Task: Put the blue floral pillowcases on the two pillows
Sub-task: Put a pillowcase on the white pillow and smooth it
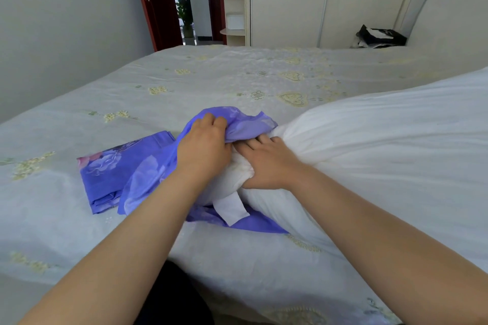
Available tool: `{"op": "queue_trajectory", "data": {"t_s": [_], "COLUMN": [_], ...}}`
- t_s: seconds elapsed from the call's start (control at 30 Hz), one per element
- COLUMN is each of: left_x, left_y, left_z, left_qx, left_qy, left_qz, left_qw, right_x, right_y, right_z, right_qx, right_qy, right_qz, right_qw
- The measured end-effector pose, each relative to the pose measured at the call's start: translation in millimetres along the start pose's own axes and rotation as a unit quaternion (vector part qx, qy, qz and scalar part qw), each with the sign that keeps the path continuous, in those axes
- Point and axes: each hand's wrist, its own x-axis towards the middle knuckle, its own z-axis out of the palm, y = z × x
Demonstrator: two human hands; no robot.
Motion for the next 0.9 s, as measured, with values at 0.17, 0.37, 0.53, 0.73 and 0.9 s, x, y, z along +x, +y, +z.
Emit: {"op": "queue_trajectory", "data": {"t_s": [0.17, 0.37, 0.53, 0.73, 0.9], "left_x": [-5, -26, -7, -10, -21], "left_y": [26, 32, 7, 28, 20], "left_z": [3, 10, 1, 7, 22], "left_qx": [-0.287, -0.143, 0.01, -0.141, -0.082], "left_qy": [-0.016, -0.136, 0.006, 0.021, -0.021], "left_qz": [-0.08, -0.048, 0.004, 0.043, 0.003], "left_qw": [0.954, 0.979, 1.0, 0.989, 0.996], "right_x": [1, -2, 2, 1, 6], "right_y": [-6, 2, 1, 1, 8], "right_z": [-4, -9, 5, 2, 4], "right_qx": [-0.004, 0.008, -0.014, 0.0, 0.026], "right_qy": [-0.005, -0.035, -0.002, 0.003, 0.005], "right_qz": [0.004, 0.015, 0.01, 0.003, 0.011], "right_qw": [1.0, 0.999, 1.0, 1.0, 1.0]}}
